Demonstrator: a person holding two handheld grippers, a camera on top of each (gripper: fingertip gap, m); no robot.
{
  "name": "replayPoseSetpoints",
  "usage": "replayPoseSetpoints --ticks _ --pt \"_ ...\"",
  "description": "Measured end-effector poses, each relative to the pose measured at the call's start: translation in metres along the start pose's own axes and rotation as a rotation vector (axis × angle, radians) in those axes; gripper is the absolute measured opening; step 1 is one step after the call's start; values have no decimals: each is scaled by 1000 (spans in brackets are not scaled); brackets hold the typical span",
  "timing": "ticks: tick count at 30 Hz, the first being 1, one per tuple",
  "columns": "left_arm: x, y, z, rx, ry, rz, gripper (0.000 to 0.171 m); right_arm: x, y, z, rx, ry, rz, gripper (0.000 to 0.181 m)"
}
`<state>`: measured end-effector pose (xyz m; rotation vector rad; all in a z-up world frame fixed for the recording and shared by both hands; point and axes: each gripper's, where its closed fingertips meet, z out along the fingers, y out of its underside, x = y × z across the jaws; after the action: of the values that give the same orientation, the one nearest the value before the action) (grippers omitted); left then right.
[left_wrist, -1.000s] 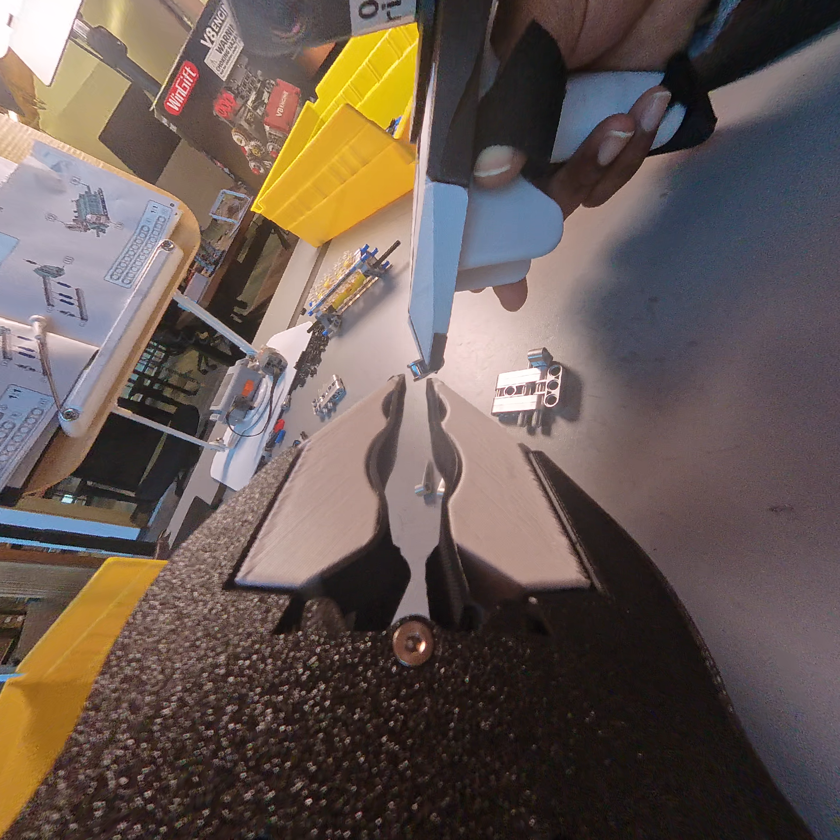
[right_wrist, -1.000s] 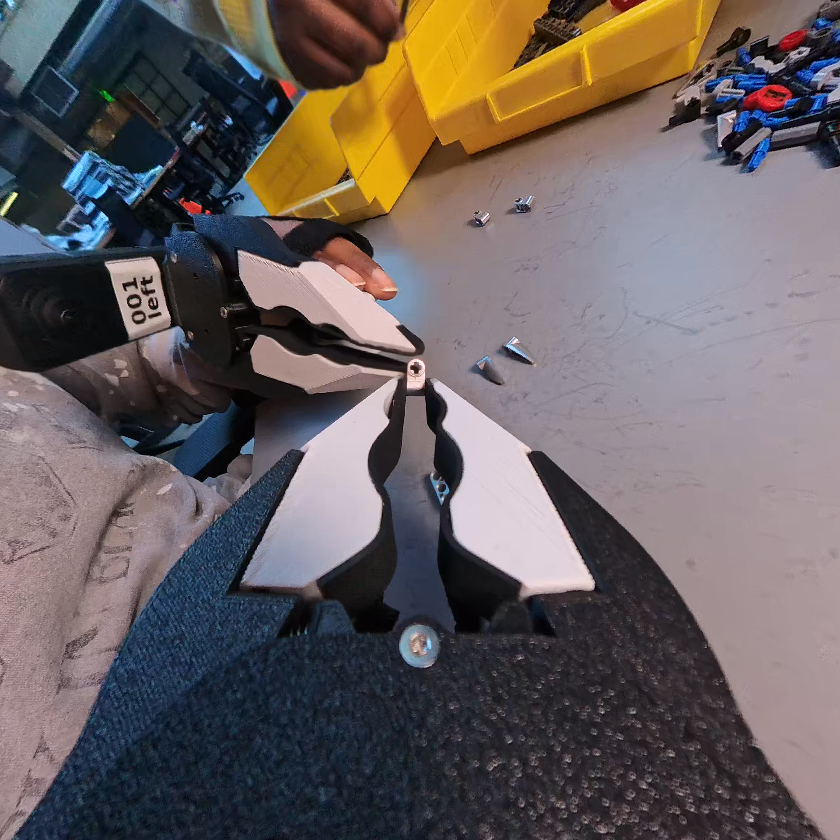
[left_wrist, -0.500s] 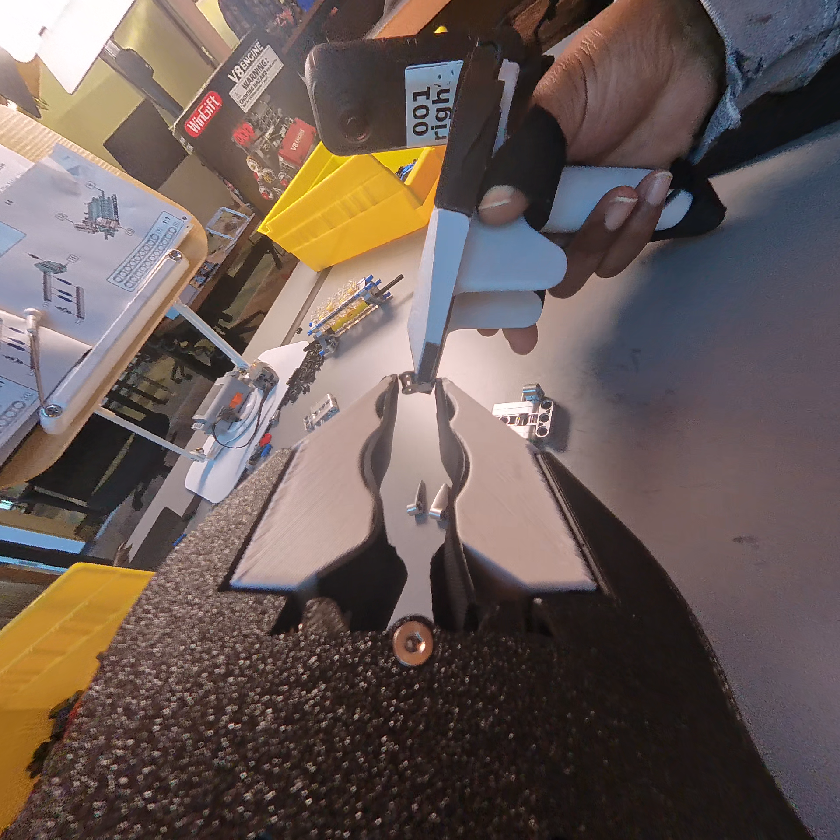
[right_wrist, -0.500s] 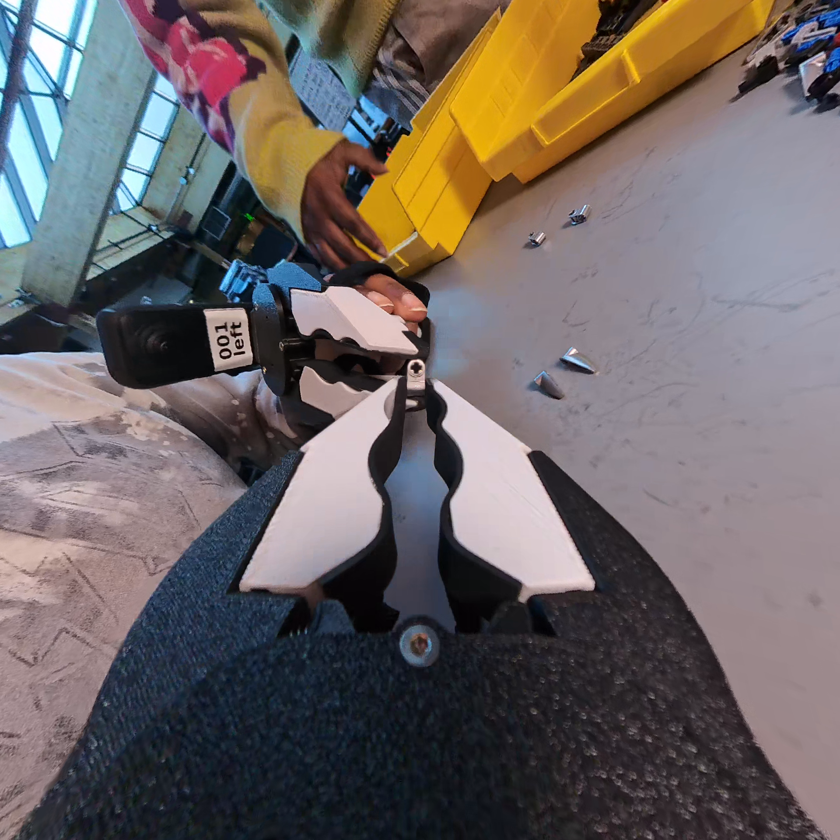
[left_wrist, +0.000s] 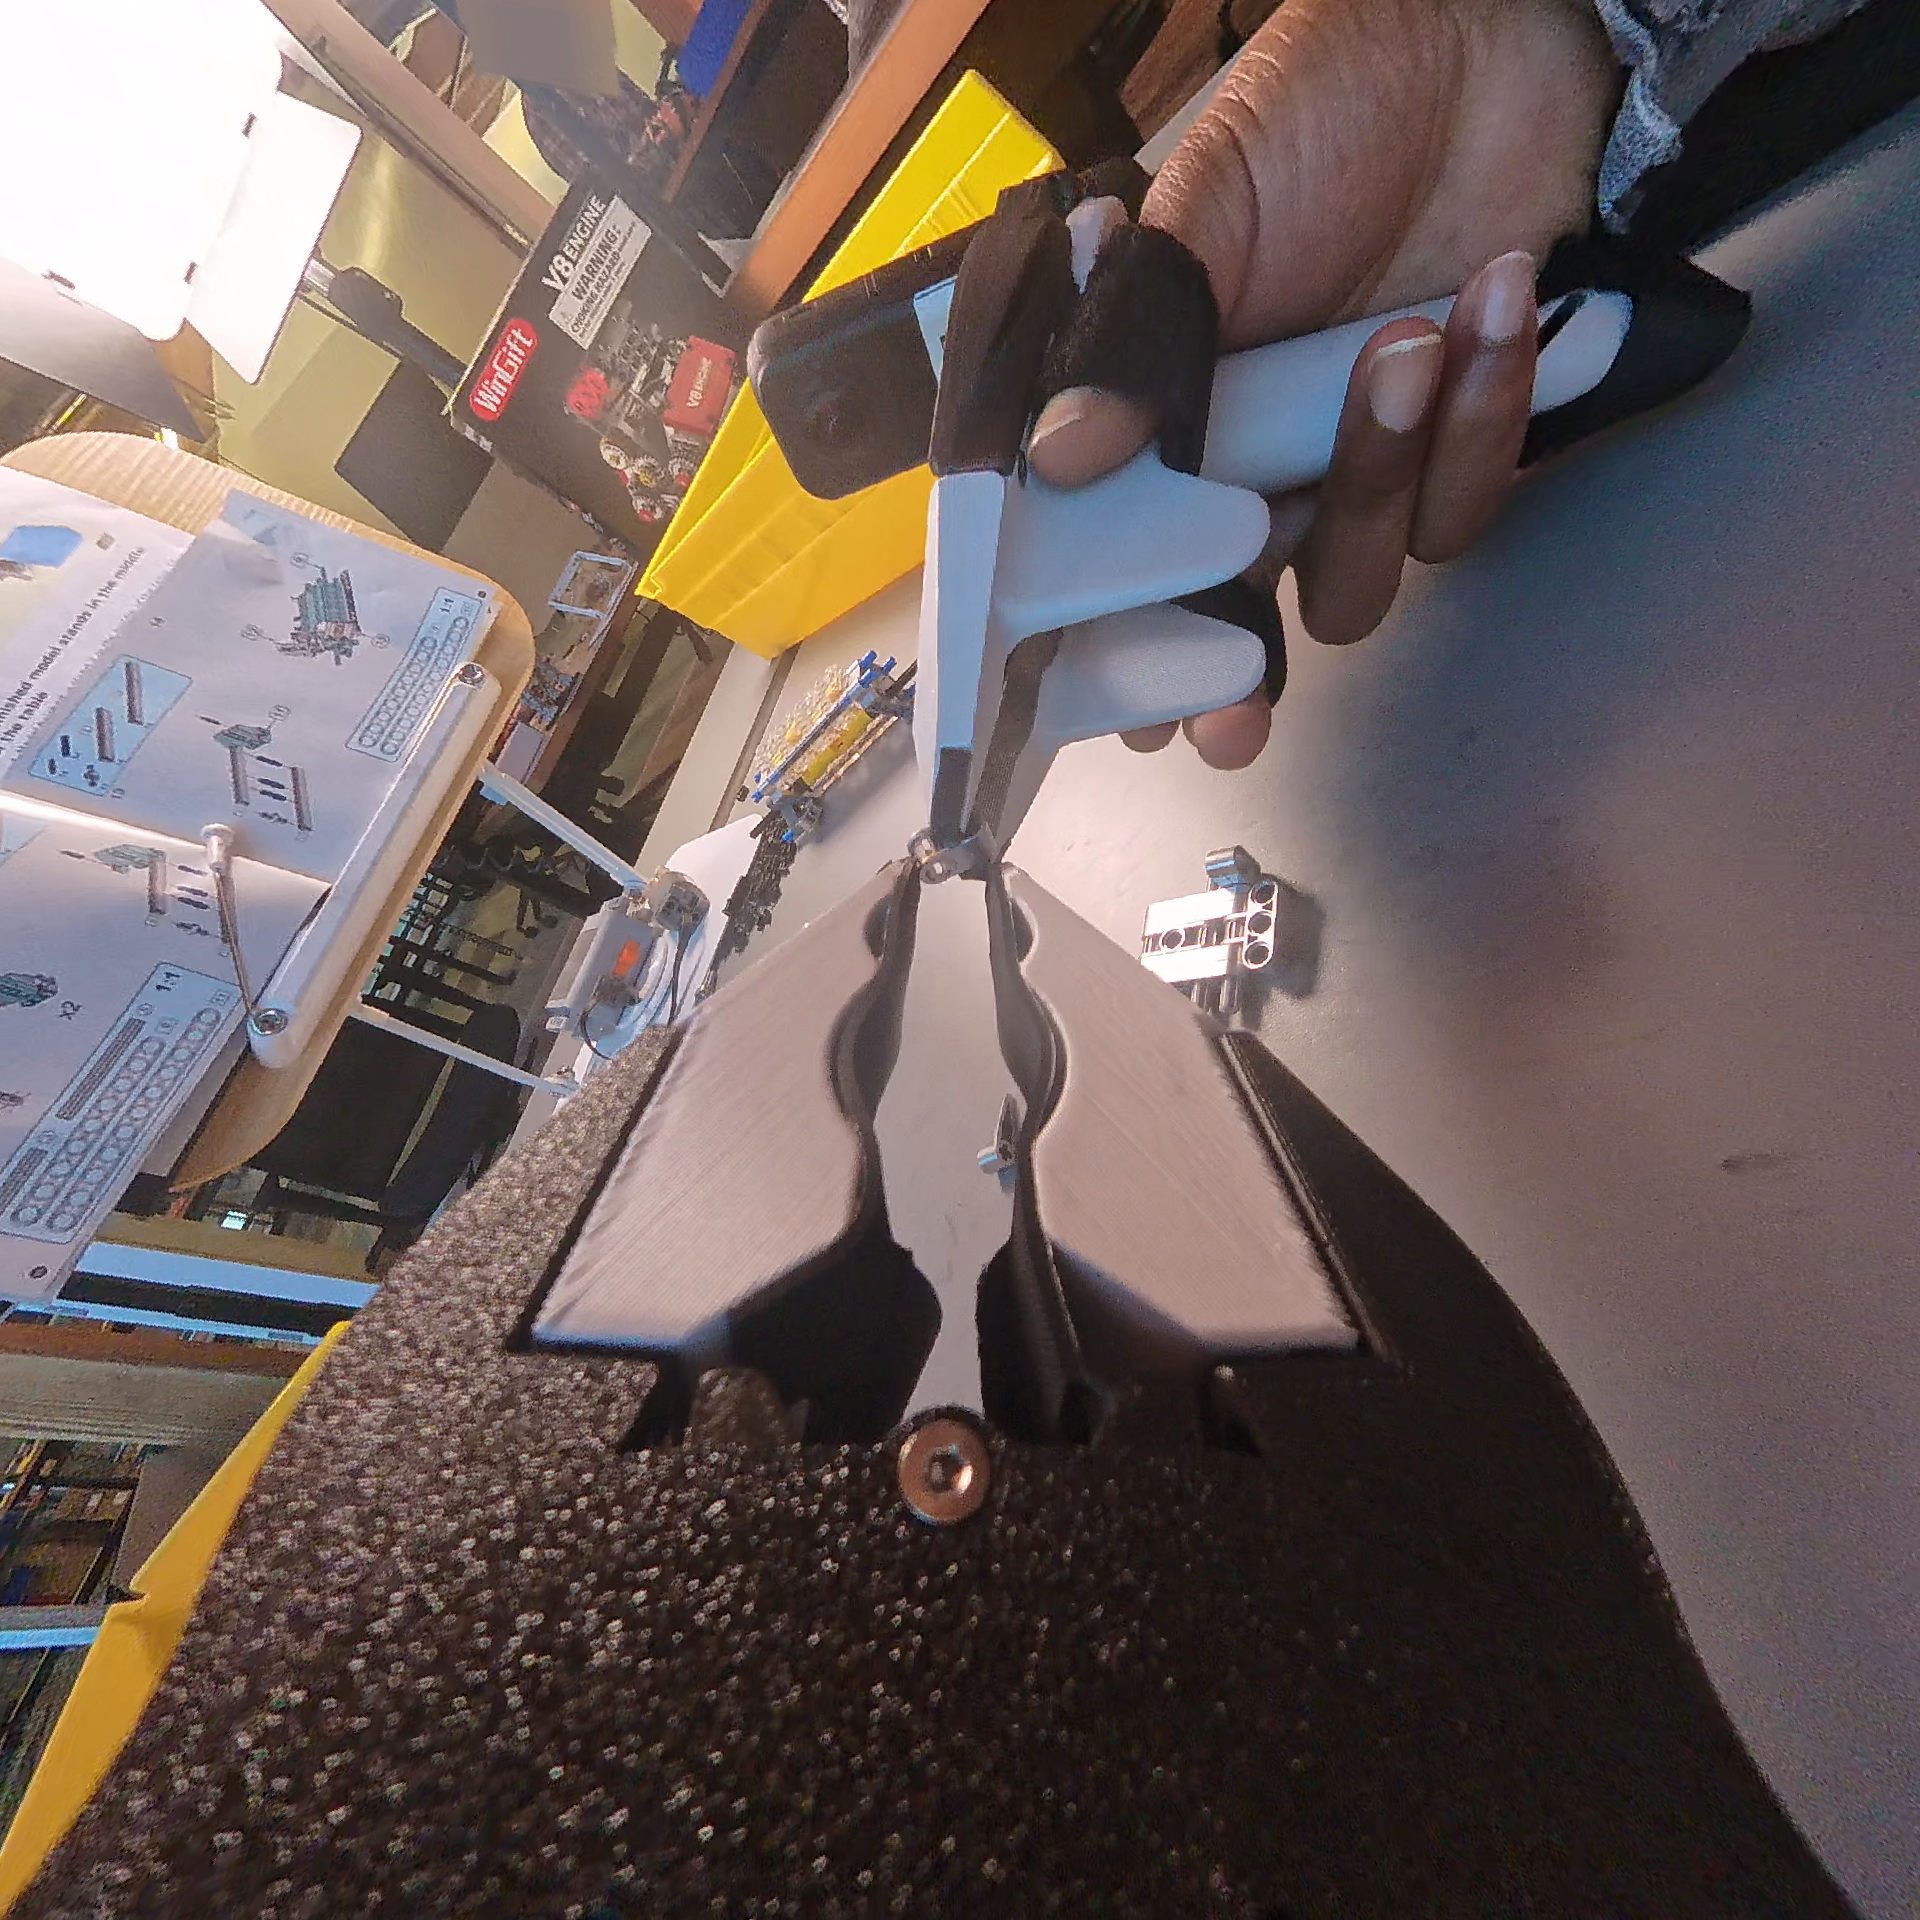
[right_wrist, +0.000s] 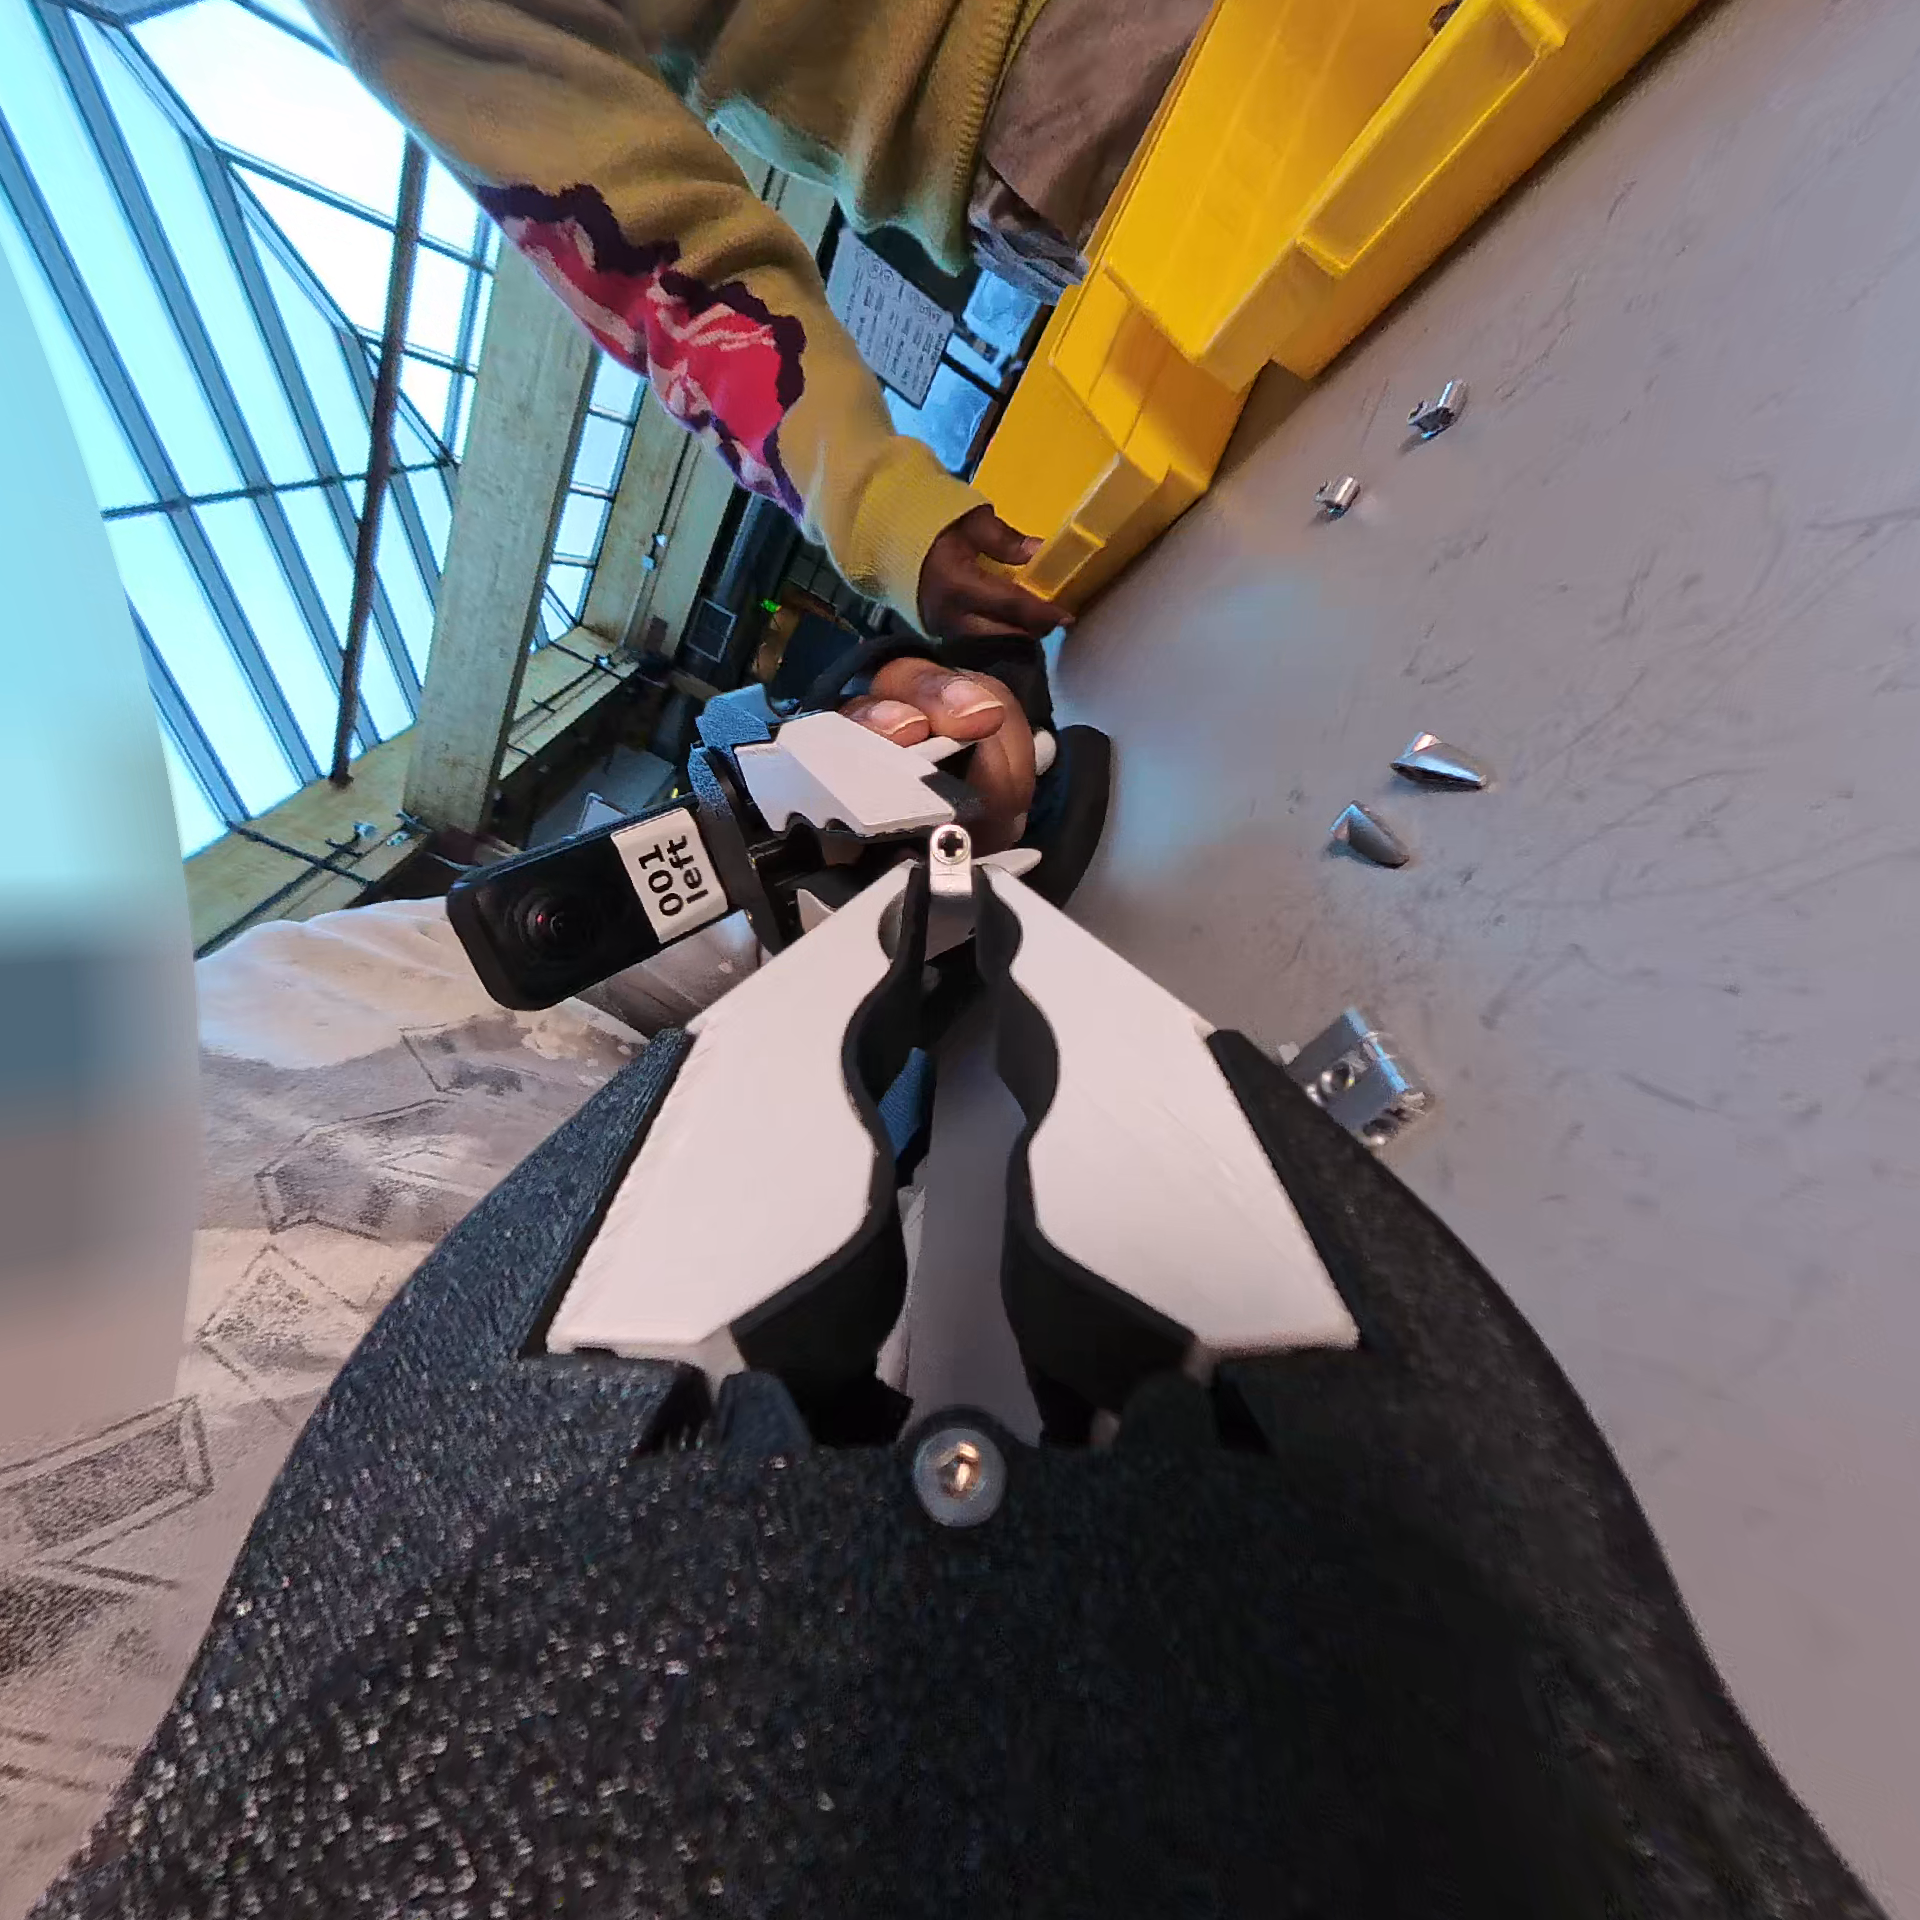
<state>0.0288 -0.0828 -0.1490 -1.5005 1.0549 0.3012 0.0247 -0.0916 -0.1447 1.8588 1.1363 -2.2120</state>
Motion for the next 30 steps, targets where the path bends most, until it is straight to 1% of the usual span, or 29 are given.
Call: replayPoseSetpoints --ticks 7,8,10,11,15,18,23,24,25,27,30 --pt "0 2 0 -4 2 -1 11 1 -1 1 15 -12 35 7" --pt "0 2 -1 -4 -2 7 10 1 -1 0 19 -15 39 7" --pt "-3 1 -2 -1 -30 47 2 3 -3 -2 28 -8 42 7" --pt "-4 1 -3 1 -47 75 2 3 -3 -3 32 -6 45 6" --pt "-3 4 -2 -15 -63 152 11 4 -1 0 28 -12 58 7" --pt "-1 6 -2 -24 -66 178 11 5 0 1 32 -14 73 7" --pt "0 8 -2 -28 -62 186 11 6 0 3 53 -14 99 7" --pt "0 7 -2 -21 -55 181 14 6 0 3 54 -17 102 7" --pt "3 5 -3 -2 -35 160 20 7 -1 2 58 -12 103 7" --pt "3 -1 -3 27 -21 108 20 8 -1 2 57 -9 97 7" --pt "2 2 -1 7 -27 103 19 3 2 6 46 -17 81 7"
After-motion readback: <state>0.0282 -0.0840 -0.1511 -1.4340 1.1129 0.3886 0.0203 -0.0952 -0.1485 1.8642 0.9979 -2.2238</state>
